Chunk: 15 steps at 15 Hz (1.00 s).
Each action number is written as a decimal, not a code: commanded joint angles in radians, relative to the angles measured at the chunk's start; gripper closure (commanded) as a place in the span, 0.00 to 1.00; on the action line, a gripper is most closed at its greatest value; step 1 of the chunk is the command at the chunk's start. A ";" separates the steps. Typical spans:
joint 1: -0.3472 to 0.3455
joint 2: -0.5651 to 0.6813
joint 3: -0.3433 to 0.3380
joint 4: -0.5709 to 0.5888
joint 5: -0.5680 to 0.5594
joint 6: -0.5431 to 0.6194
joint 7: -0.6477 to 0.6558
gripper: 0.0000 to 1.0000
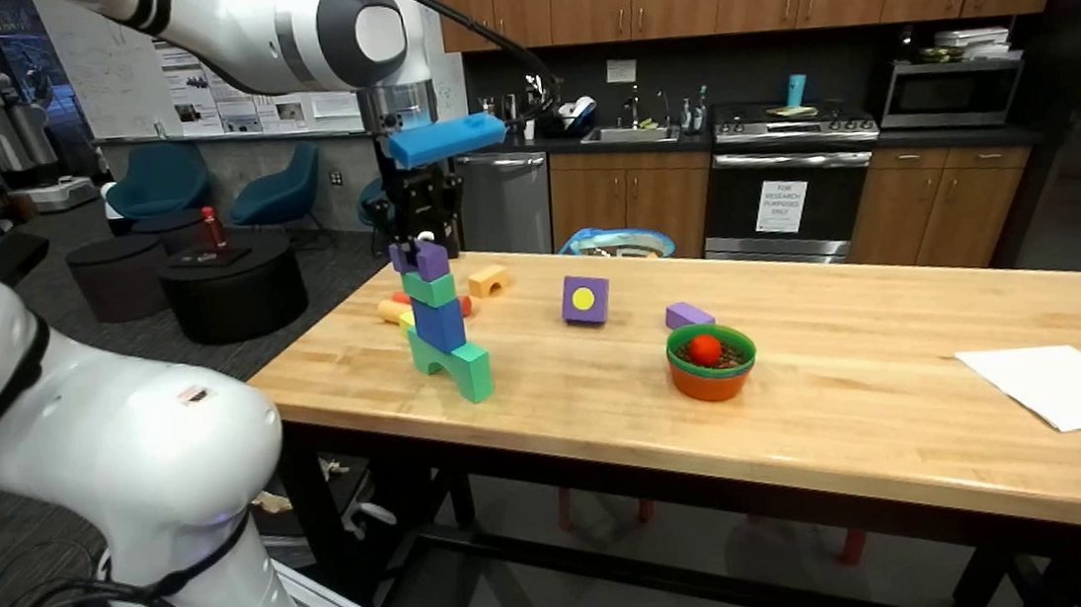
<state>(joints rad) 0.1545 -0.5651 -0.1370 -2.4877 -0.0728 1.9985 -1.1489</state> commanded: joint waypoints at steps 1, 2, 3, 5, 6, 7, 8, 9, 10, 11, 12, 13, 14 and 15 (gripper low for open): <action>-0.009 0.013 0.001 0.023 0.027 -0.011 -0.014 0.19; -0.008 0.013 0.001 0.024 0.027 -0.013 -0.014 0.12; -0.008 0.013 0.001 0.025 0.027 -0.014 -0.015 0.06; -0.007 0.008 0.002 0.028 0.031 -0.023 -0.014 0.00; -0.006 0.004 0.003 0.030 0.035 -0.030 -0.013 0.00; -0.004 -0.004 0.005 0.036 0.042 -0.045 -0.011 0.00; -0.001 -0.015 0.005 0.045 0.055 -0.064 -0.013 0.00; -0.001 -0.025 0.006 0.052 0.067 -0.076 -0.011 0.00; -0.001 -0.040 0.004 0.061 0.081 -0.092 -0.010 0.00; -0.003 -0.052 0.003 0.070 0.092 -0.097 -0.007 0.00; -0.006 -0.067 -0.001 0.079 0.103 -0.097 -0.007 0.00; -0.013 -0.085 -0.009 0.088 0.115 -0.084 -0.002 0.00; -0.020 -0.096 -0.016 0.096 0.126 -0.068 0.009 0.00; -0.030 -0.105 -0.025 0.104 0.133 -0.051 0.017 0.00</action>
<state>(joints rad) 0.1487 -0.6231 -0.1425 -2.4061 0.0276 1.9344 -1.1457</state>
